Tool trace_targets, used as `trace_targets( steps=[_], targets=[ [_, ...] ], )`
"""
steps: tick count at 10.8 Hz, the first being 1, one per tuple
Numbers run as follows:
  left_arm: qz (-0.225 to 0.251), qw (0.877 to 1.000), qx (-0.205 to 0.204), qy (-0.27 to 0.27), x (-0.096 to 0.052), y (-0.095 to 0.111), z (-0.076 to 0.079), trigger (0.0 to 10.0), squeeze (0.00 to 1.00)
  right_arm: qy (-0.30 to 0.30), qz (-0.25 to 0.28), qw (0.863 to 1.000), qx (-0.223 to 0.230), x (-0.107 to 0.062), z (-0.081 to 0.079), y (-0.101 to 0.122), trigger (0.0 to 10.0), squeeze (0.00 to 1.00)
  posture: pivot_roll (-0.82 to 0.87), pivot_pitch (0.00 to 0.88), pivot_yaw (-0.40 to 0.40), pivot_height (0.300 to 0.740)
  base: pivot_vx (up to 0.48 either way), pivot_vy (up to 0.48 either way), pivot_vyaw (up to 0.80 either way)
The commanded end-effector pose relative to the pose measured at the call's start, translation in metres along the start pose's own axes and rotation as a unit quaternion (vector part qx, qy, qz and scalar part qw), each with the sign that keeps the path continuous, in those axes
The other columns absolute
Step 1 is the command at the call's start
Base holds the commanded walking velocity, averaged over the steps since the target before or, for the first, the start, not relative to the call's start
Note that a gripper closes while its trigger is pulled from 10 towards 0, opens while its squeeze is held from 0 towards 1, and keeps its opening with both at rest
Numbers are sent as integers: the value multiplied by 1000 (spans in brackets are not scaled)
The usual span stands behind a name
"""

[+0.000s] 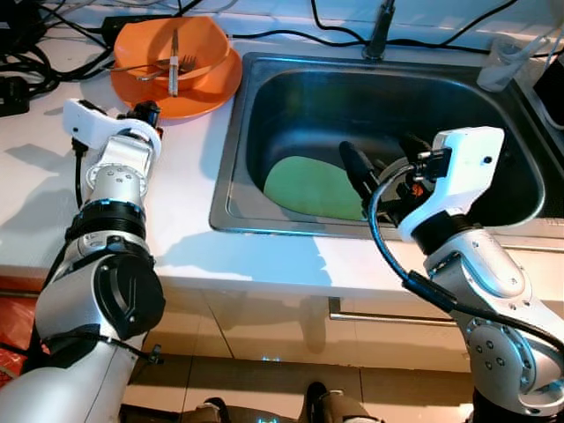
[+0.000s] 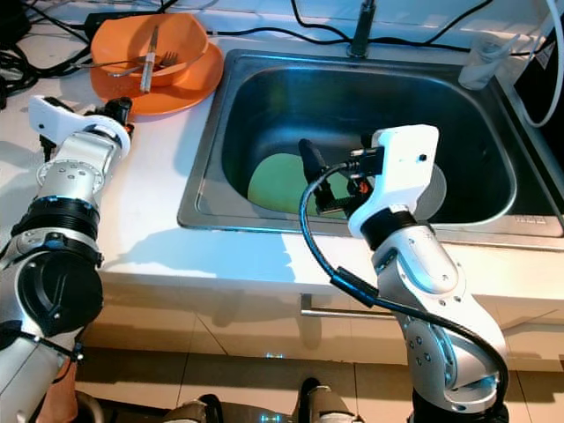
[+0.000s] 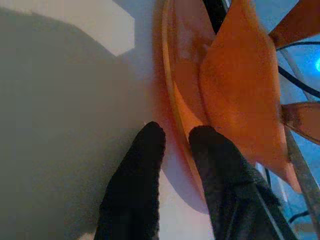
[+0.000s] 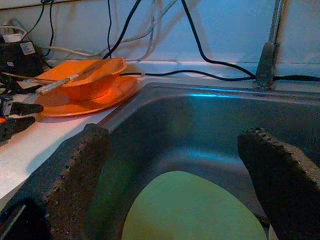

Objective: Kitchen organization

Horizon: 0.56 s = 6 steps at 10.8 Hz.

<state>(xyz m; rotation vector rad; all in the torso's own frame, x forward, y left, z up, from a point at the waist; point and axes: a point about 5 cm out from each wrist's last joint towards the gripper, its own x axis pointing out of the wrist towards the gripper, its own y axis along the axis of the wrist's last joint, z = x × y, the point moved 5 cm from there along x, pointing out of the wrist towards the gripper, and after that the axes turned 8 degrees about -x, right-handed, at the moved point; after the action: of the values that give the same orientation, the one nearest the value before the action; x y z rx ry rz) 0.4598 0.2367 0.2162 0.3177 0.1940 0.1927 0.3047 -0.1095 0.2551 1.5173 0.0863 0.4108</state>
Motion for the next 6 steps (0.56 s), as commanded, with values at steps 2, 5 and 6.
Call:
trace_targets(
  steps=[2, 5, 6],
  targets=[
    [-42, 993, -15, 112, -5, -25, -69, 0, 0, -8, 10, 1000, -9, -3, 2, 4, 10000, 0, -297, 223, -50, 740, 0, 0, 0],
    [-44, 994, -22, 98, -3, -20, -64, 0, 0, -10, 8, 1000, -10, -3, 3, 3, 10000, 0, -294, 221, -46, 740, 0, 0, 0],
    [-45, 994, -22, 96, -3, -19, -63, 0, 0, -11, 8, 1000, -9, -3, 3, 2, 10000, 0, -294, 222, -47, 740, 0, 0, 0]
  ],
)
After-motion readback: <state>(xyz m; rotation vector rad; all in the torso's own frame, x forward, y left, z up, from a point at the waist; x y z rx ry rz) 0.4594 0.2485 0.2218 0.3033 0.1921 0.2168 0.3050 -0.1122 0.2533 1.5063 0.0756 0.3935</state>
